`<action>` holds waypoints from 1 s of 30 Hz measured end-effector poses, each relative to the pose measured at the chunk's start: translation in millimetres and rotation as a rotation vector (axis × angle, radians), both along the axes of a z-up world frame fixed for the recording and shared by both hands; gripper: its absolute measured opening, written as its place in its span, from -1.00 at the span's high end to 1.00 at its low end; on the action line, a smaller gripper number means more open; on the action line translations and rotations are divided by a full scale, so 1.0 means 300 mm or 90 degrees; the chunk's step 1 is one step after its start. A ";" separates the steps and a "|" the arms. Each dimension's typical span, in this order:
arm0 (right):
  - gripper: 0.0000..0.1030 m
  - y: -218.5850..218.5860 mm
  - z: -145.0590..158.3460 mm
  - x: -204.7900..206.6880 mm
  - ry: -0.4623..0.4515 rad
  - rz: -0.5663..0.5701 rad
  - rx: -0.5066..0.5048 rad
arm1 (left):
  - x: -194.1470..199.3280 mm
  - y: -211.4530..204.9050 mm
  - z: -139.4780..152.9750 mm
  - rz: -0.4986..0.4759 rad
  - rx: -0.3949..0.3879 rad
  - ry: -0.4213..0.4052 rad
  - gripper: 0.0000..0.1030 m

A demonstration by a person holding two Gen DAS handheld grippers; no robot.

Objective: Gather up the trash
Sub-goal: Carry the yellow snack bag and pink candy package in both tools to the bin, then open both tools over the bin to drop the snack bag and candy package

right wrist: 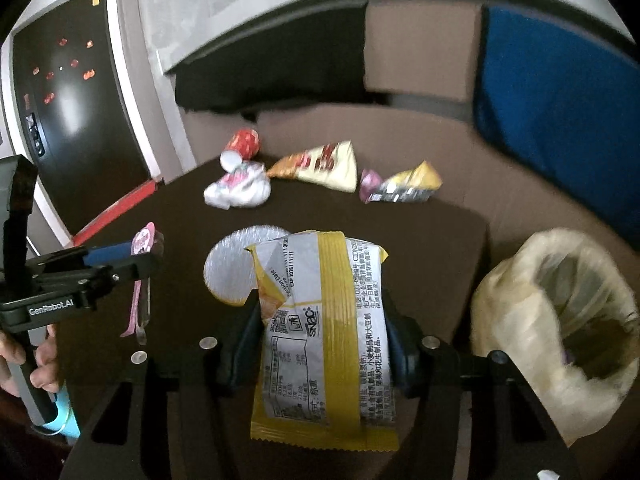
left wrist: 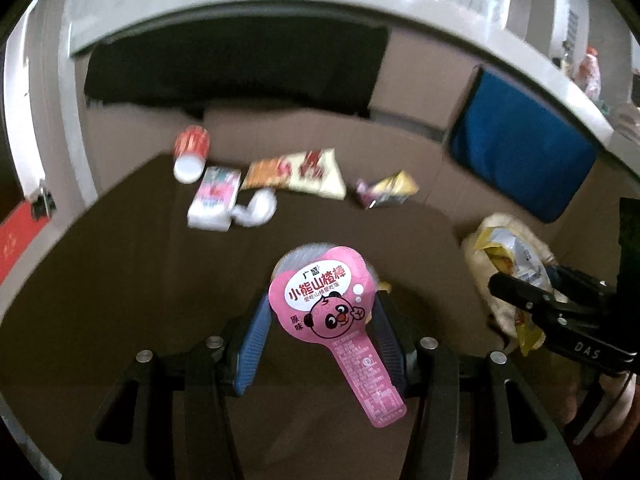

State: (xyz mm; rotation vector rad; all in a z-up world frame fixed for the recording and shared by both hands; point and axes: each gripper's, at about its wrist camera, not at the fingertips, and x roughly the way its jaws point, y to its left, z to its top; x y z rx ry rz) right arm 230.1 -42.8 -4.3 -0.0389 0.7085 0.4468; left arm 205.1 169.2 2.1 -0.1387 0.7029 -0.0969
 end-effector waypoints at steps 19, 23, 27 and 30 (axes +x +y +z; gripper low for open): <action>0.01 -0.428 0.344 -0.154 -0.182 -0.152 -0.006 | -0.037 -0.500 0.332 -0.086 0.034 -0.205 -0.01; 0.00 -0.541 0.376 -0.186 -0.196 -0.197 0.001 | -0.040 -0.603 0.363 -0.113 0.026 -0.235 -0.01; -0.01 -0.635 0.410 -0.214 -0.211 -0.230 0.014 | -0.036 -0.693 0.381 -0.135 0.025 -0.247 -0.01; -0.01 -0.674 0.423 -0.223 -0.220 -0.246 0.019 | -0.028 -0.748 0.380 -0.146 0.034 -0.251 -0.01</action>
